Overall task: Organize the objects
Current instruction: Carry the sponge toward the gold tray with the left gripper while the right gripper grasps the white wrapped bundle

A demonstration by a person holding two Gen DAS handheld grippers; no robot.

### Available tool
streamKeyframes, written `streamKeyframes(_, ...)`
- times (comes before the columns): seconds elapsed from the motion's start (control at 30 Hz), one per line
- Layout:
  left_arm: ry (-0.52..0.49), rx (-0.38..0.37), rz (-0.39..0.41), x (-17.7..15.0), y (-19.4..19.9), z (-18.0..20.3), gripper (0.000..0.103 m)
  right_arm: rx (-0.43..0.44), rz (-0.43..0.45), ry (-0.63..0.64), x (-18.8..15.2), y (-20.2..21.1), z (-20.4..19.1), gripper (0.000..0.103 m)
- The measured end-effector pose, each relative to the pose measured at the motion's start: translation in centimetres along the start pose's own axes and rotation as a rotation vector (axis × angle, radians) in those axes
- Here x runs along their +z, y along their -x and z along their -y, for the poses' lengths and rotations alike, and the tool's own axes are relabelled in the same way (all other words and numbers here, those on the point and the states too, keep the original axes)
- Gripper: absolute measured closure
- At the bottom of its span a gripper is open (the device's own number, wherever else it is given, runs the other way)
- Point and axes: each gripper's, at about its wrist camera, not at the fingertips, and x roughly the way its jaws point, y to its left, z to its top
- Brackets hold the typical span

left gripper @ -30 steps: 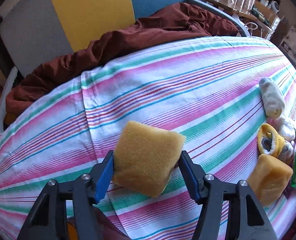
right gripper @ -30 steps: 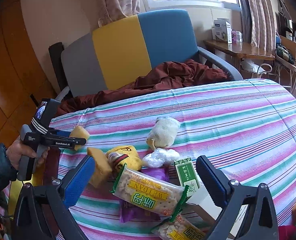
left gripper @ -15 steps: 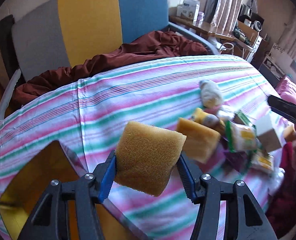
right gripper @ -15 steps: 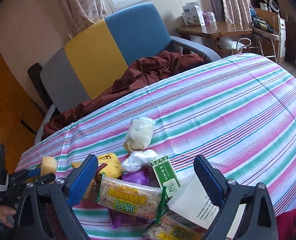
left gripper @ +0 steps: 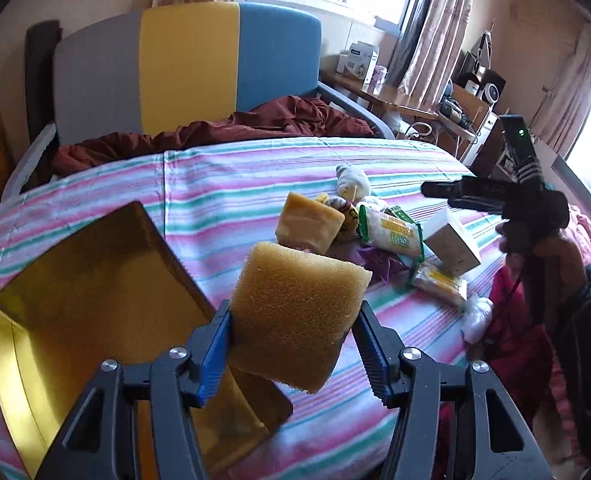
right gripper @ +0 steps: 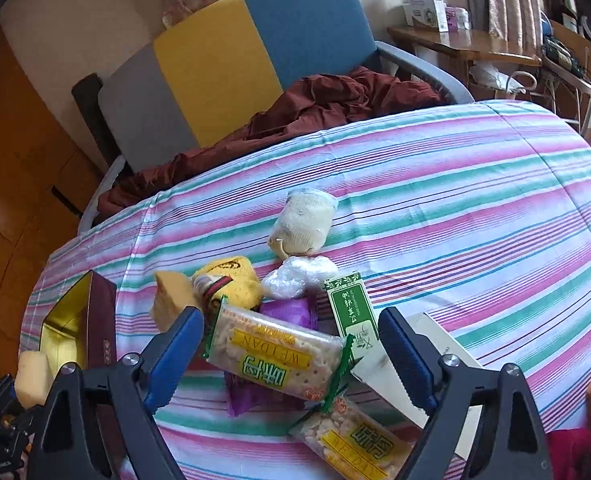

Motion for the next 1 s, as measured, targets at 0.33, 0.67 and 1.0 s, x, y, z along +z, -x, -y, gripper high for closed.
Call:
streamKeyframes(0.33, 0.136, -0.025, -0.007, -4.5, 1.2, -3.4, 0.044, -0.087, -0.273, 0.125, -2.6, 2.7, 0.7, 0.019)
streamKeyframes(0.67, 0.182, -0.048, 0.018, -7.3, 3.3, -5.1, 0.043, -0.218, -0.628, 0.453, -10.5, 0.0, -2.5, 0.019)
streamKeyframes(1.0, 0.251, -0.018, 0.036, -9.9, 5.0, -7.3, 0.043, -0.392, -0.717, 0.520, -13.2, -3.9, -2.2, 0.021)
